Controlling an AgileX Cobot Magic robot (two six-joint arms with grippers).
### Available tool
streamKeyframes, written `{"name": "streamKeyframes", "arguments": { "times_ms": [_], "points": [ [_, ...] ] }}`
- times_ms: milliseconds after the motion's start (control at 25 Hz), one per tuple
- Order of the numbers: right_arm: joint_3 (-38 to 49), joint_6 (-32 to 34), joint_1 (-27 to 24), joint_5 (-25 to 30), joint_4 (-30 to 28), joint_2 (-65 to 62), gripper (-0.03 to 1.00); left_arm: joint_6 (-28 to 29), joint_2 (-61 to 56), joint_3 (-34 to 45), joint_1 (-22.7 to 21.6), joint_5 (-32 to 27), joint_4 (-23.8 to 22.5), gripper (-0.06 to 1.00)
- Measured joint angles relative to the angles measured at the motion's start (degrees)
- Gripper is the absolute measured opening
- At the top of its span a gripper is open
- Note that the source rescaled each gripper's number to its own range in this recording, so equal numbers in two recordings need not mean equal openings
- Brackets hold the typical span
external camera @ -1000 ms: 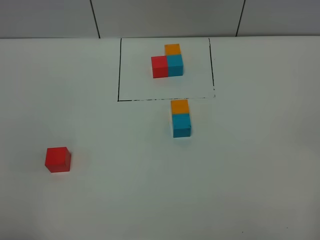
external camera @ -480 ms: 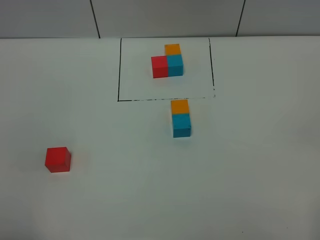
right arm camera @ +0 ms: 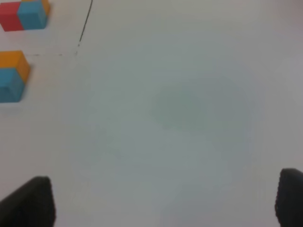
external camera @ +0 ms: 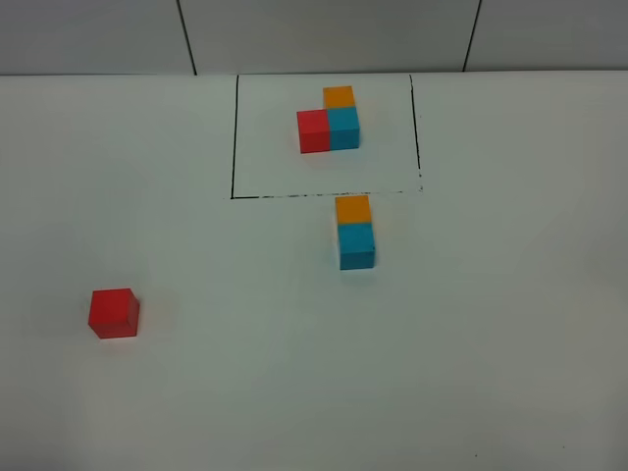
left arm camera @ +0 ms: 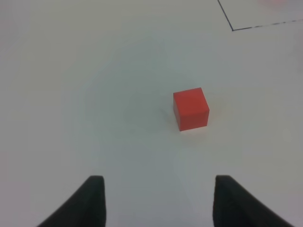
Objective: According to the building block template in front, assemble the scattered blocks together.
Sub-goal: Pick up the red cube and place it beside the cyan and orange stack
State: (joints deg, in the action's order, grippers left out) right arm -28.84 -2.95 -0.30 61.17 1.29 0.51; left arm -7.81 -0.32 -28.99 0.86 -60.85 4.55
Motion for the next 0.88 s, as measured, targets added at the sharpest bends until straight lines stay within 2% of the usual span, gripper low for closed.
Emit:
{"name": "streamKeyframes", "arguments": {
  "times_ms": [880],
  "points": [
    [0.00, 0.00, 0.00, 0.00, 0.00, 0.00, 0.87, 0.00, 0.06, 0.00, 0.00, 0.00, -0.17, 0.15]
  ]
}}
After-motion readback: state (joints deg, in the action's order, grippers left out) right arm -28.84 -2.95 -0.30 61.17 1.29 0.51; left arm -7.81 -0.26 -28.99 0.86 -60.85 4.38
